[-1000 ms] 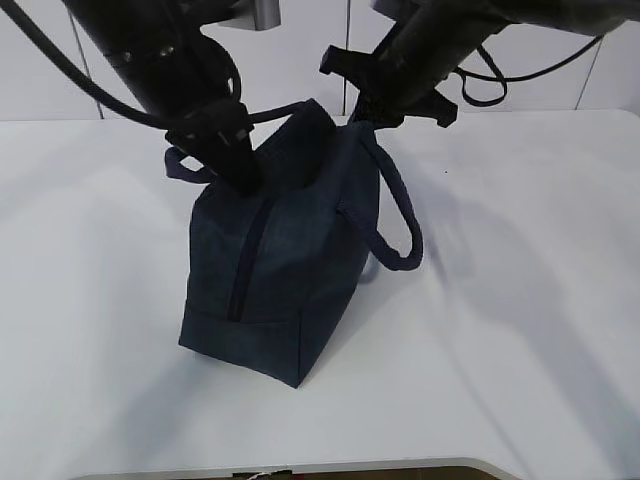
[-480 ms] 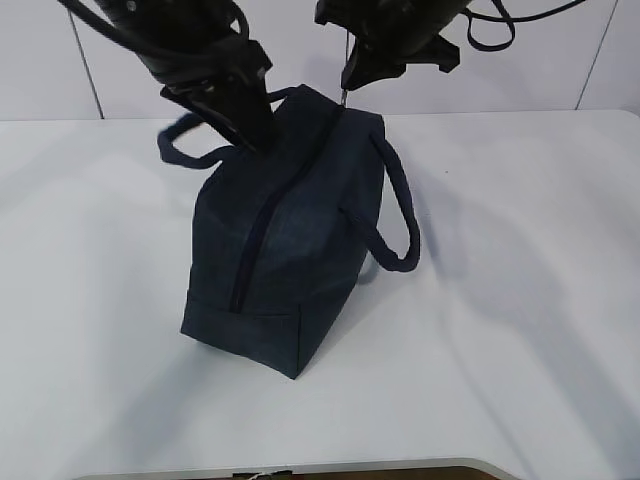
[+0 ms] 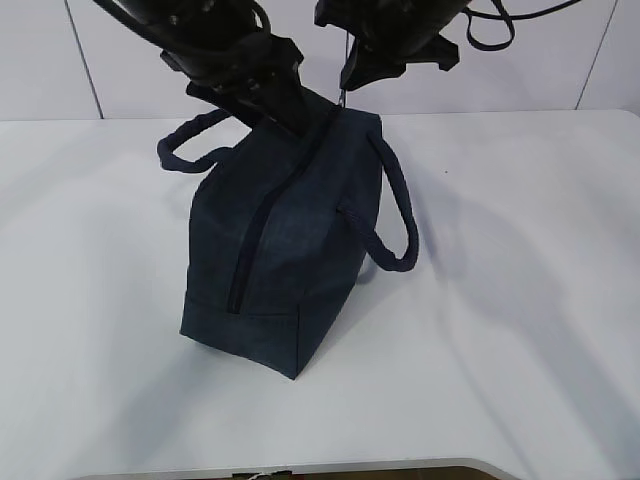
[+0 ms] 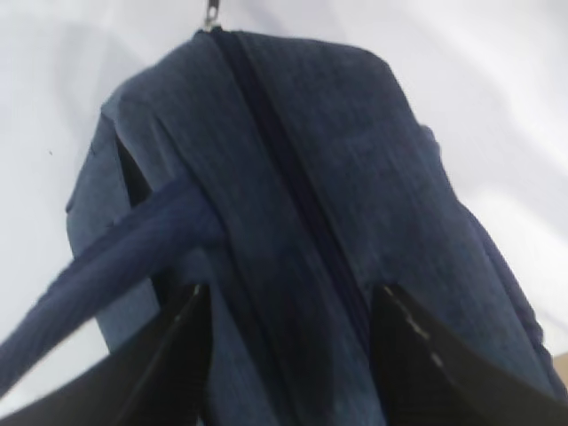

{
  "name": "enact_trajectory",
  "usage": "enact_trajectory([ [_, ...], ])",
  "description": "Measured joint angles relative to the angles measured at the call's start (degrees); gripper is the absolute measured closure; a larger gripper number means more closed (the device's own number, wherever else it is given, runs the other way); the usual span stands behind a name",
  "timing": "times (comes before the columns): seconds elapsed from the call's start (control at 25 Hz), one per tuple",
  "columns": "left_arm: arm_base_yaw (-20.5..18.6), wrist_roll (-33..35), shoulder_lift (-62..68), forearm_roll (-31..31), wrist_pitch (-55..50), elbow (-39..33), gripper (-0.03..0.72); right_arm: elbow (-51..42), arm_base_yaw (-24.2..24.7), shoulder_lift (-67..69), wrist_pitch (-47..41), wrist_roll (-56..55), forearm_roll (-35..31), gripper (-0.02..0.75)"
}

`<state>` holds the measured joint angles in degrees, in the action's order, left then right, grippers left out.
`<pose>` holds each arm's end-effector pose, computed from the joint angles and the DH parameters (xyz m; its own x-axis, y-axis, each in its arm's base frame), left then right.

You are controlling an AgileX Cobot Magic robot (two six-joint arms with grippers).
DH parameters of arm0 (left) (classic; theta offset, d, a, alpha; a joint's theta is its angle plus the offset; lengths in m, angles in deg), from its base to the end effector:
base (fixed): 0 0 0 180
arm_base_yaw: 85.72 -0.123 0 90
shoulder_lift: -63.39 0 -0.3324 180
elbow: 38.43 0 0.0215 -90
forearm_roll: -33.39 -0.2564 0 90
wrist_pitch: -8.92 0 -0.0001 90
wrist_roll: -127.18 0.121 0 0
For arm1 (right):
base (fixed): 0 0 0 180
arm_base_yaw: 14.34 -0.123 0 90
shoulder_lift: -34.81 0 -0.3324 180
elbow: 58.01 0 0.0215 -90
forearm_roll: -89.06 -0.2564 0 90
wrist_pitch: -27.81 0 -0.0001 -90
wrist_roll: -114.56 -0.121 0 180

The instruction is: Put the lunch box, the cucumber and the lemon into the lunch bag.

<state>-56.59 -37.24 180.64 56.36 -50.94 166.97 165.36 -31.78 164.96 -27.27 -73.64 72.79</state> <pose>0.3878 -0.2629 0.3334 -0.7143 0.4651 -0.5230 0.6530 0.7116 -0.2591 0.5102 0.1894 0.3217 -0.8346 0.0477 -0.5487 -0.1856 0.9136 0.3617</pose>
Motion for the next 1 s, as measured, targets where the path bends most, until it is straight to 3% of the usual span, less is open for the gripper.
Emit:
enact_trajectory([
  [0.2, 0.00, 0.00, 1.42, 0.00, 3.47, 0.00, 0.303, 0.00, 0.00, 0.00, 0.00, 0.14, -0.09, 0.733],
  [0.6, 0.00, -0.10, 3.15, -0.46, 3.52, 0.00, 0.548, 0.00, 0.00, -0.09, 0.00, 0.18, -0.14, 0.733],
  [0.76, 0.00, -0.10, 3.15, -0.60, 2.62, 0.00, 0.685, 0.00, 0.00, -0.09, 0.00, 0.28, -0.14, 0.733],
  [1.0, 0.00, 0.16, 3.15, -0.71, 1.46, 0.00, 0.702, 0.11, 0.00, 0.26, 1.10, 0.28, 0.10, 0.733],
])
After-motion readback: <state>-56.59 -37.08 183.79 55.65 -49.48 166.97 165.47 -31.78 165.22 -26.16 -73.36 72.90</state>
